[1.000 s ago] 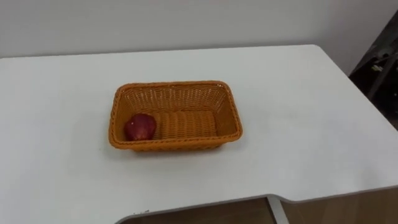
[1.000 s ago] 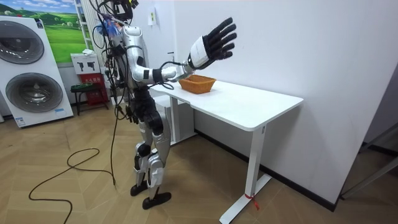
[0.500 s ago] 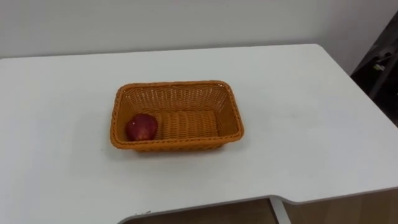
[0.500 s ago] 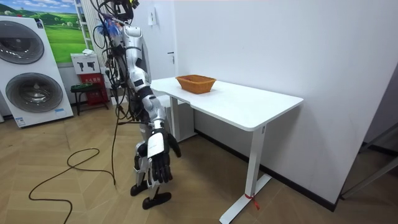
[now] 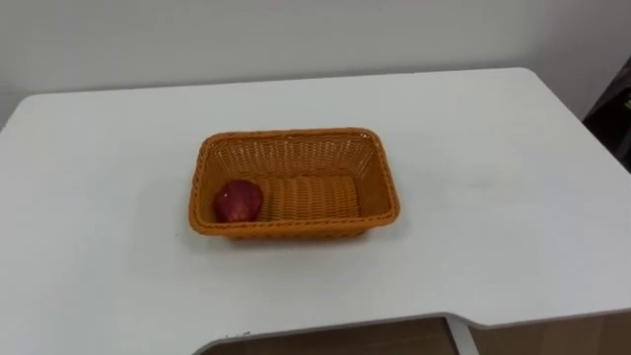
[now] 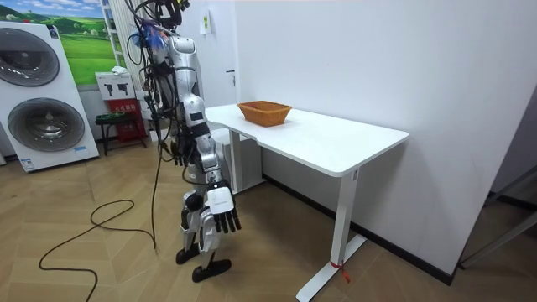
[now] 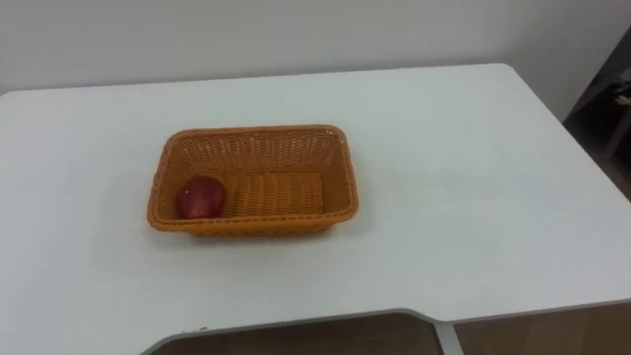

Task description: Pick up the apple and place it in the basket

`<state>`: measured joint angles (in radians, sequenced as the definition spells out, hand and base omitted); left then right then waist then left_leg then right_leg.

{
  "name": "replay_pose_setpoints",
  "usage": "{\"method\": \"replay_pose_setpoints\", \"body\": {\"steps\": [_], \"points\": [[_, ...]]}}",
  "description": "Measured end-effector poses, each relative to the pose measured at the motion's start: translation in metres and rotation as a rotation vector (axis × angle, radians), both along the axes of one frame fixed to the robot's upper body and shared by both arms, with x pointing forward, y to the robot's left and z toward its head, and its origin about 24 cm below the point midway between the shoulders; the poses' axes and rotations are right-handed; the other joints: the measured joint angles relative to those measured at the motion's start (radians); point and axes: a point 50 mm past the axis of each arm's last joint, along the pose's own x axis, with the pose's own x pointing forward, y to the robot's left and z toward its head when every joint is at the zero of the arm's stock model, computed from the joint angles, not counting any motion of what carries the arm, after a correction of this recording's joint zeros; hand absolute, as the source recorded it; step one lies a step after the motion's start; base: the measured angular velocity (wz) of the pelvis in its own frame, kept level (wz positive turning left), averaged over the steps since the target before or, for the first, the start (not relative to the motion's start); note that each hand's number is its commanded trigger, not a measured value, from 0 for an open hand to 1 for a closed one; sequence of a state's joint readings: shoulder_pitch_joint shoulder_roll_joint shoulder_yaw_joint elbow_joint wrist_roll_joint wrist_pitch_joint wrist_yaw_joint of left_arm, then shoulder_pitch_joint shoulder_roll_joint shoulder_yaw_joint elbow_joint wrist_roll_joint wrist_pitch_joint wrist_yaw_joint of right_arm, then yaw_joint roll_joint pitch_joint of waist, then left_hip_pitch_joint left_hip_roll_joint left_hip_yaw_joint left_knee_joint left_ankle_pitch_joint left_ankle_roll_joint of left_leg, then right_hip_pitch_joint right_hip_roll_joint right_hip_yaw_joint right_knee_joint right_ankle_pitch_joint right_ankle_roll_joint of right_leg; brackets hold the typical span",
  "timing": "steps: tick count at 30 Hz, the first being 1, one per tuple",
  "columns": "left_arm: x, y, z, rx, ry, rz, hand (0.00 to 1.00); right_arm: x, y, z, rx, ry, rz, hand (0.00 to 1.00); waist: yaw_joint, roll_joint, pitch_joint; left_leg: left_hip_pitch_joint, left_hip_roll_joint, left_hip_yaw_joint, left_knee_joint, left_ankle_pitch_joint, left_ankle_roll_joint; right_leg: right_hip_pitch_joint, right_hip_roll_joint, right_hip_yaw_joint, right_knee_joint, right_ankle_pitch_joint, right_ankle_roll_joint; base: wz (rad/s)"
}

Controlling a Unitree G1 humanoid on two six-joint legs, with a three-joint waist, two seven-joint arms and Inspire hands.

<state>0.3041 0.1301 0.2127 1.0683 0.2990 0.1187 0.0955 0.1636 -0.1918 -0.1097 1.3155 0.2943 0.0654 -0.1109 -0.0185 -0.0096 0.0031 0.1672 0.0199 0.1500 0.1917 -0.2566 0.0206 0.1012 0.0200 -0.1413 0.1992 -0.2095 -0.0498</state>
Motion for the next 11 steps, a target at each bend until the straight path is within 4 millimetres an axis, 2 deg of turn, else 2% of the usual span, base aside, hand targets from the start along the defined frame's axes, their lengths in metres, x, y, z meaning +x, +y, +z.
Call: {"method": "replay_pose_setpoints", "body": {"steps": [7,11], "points": [[0.001,-0.013,-0.005,-0.061,0.050,-0.077,0.00,0.018,0.016,-0.005,0.118,-0.026,0.196,0.00,0.003,0.006,0.0007,-0.004,-0.001,-0.007,0.000,0.000,0.000,0.004,0.001,-0.003,-0.011,0.000,0.000,0.00],[0.005,-0.017,-0.007,-0.081,0.049,-0.104,0.00,0.022,0.020,-0.006,0.149,-0.036,0.219,0.00,0.009,0.004,0.0021,-0.005,-0.001,-0.012,-0.001,0.000,0.000,0.004,0.001,-0.005,-0.014,0.000,0.000,0.02]]}}
